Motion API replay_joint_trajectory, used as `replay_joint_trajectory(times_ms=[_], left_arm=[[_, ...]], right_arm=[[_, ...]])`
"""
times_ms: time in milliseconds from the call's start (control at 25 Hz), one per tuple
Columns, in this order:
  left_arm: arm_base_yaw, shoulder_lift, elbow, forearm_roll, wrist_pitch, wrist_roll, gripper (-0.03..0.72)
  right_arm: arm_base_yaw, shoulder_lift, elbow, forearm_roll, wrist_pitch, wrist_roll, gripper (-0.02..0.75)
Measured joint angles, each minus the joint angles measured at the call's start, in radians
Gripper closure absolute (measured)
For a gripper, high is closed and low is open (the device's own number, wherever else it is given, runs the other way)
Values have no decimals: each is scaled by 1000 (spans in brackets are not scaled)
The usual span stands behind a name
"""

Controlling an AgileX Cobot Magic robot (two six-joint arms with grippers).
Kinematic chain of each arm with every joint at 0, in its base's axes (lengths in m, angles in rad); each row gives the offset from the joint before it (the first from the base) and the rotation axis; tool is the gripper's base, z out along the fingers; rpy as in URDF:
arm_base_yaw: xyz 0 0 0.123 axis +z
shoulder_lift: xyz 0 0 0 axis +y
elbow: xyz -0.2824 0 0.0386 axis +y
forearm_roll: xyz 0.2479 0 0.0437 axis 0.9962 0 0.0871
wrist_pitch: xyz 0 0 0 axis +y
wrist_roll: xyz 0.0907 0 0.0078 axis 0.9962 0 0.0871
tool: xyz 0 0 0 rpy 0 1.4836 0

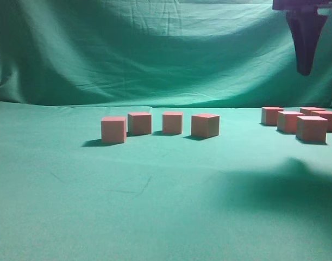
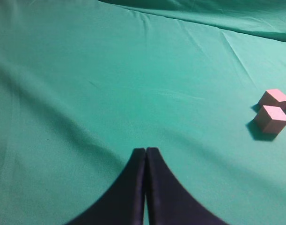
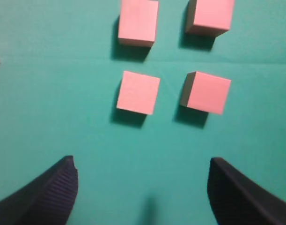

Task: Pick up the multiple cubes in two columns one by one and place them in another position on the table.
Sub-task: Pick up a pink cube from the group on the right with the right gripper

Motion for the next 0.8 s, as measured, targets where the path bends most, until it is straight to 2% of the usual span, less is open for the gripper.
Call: replay_joint_trajectory(times_ms=[200, 800], left_arm=[[0, 0, 0, 0, 0, 0, 688], [0, 0, 0, 0, 0, 0, 688]], right_arm=[[-26, 14, 30, 0, -130, 1, 178], [-26, 209, 30, 26, -277, -1, 178]])
